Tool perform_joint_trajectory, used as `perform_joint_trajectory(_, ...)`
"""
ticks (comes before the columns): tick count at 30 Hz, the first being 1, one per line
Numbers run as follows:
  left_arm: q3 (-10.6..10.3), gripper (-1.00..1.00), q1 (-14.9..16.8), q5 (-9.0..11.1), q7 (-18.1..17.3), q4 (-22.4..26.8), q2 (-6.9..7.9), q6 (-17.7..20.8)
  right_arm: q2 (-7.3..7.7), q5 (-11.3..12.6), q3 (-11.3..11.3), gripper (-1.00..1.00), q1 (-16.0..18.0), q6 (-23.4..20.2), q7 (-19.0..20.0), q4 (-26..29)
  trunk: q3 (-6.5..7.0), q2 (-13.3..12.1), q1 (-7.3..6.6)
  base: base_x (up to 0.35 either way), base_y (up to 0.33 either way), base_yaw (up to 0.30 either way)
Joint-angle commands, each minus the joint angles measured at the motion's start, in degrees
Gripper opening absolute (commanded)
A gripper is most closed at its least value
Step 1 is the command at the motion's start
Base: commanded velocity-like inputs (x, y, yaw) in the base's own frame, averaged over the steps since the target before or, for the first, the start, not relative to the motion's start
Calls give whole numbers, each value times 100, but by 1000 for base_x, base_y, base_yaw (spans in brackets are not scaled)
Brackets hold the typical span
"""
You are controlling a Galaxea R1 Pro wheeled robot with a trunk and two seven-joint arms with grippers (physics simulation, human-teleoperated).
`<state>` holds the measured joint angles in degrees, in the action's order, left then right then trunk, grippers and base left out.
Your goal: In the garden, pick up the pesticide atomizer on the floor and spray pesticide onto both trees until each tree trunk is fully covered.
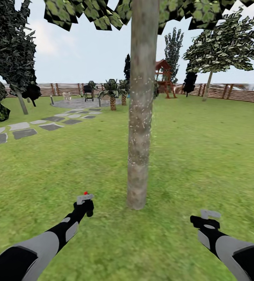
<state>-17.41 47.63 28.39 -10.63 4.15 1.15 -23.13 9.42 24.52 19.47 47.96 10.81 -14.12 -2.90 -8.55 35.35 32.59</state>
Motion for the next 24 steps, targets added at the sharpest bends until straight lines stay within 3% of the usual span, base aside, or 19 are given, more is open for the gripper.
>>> perform_joint_trajectory(1,1,-100,0,0,0,0,0,1,-30,-3,-1,100,-3,0,-2,0,0,0,0,0,-304,0)
perform_joint_trajectory(7,1,-100,0,-2,0,-1,0,6,-70,-7,-1,100,-6,-8,1,0,0,0,0,0,-305,-22)
perform_joint_trajectory(15,-3,-100,0,-8,0,-1,-7,10,-98,-8,3,100,-6,-9,-3,0,0,0,0,0,-295,-275)
perform_joint_trajectory(24,1,-100,0,-7,0,-1,-43,10,-107,-8,1,100,-6,-9,-2,0,0,0,0,0,-46,-300)
